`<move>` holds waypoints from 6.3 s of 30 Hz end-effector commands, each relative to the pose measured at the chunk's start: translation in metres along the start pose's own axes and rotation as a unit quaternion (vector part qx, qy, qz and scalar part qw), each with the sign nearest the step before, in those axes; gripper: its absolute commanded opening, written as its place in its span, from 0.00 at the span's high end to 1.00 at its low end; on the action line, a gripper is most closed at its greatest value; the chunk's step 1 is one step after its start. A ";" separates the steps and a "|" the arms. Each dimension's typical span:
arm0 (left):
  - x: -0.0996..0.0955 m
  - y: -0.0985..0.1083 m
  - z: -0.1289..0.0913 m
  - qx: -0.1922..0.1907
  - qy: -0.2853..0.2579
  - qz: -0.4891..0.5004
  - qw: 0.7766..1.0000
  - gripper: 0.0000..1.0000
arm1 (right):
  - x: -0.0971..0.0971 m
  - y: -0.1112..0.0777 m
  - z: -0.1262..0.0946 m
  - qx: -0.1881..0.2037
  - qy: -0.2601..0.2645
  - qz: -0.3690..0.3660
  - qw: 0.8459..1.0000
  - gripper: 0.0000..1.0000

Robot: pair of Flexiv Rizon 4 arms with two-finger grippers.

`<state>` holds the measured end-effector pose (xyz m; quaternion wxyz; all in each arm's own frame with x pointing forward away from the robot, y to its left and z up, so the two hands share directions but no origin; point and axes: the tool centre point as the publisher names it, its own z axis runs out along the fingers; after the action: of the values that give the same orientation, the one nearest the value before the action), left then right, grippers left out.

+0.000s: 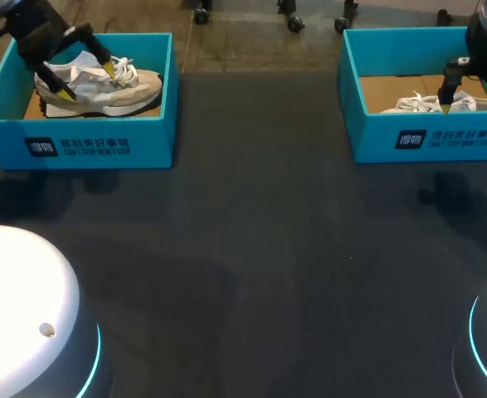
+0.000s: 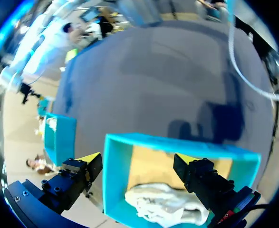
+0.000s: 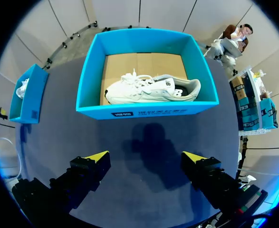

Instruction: Take the shoe out of the shoebox, open the shoe tongue, remove and reinsert the insole, then place the shoe into the shoebox

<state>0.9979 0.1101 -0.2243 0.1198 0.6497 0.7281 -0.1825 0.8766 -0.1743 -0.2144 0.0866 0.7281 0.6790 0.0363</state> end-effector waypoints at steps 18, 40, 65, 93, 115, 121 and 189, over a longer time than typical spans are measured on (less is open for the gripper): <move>0.072 0.126 -0.005 -0.064 0.137 0.023 0.988 0.00 | -0.001 -0.001 0.000 -0.001 0.001 0.000 1.000 0.00; 0.130 0.199 -0.017 -0.116 0.204 0.002 0.972 0.00 | -0.001 -0.001 0.000 -0.001 0.001 0.000 1.000 0.00; 0.162 0.210 -0.002 -0.123 0.195 0.018 0.973 0.00 | -0.001 -0.001 0.000 -0.001 0.001 0.000 1.000 0.00; 0.166 0.209 0.023 -0.102 0.222 0.057 0.968 0.00 | -0.001 -0.001 0.000 -0.001 0.001 0.000 1.000 0.00; 0.186 0.222 0.026 -0.073 0.230 0.059 0.969 0.51 | -0.001 -0.001 0.000 -0.001 0.001 0.000 1.000 0.00; 0.192 0.221 0.027 -0.071 0.233 0.066 0.968 0.35 | -0.001 -0.001 0.000 -0.001 0.001 0.000 1.000 0.00; 0.164 0.179 -0.140 -0.052 0.215 0.094 0.971 1.00 | -0.001 -0.001 0.000 -0.001 0.001 0.000 1.000 0.00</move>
<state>1.1747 0.3320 -0.2044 0.0046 0.7303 0.6829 0.0142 0.8765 -0.1742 -0.2142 0.0866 0.7281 0.6790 0.0362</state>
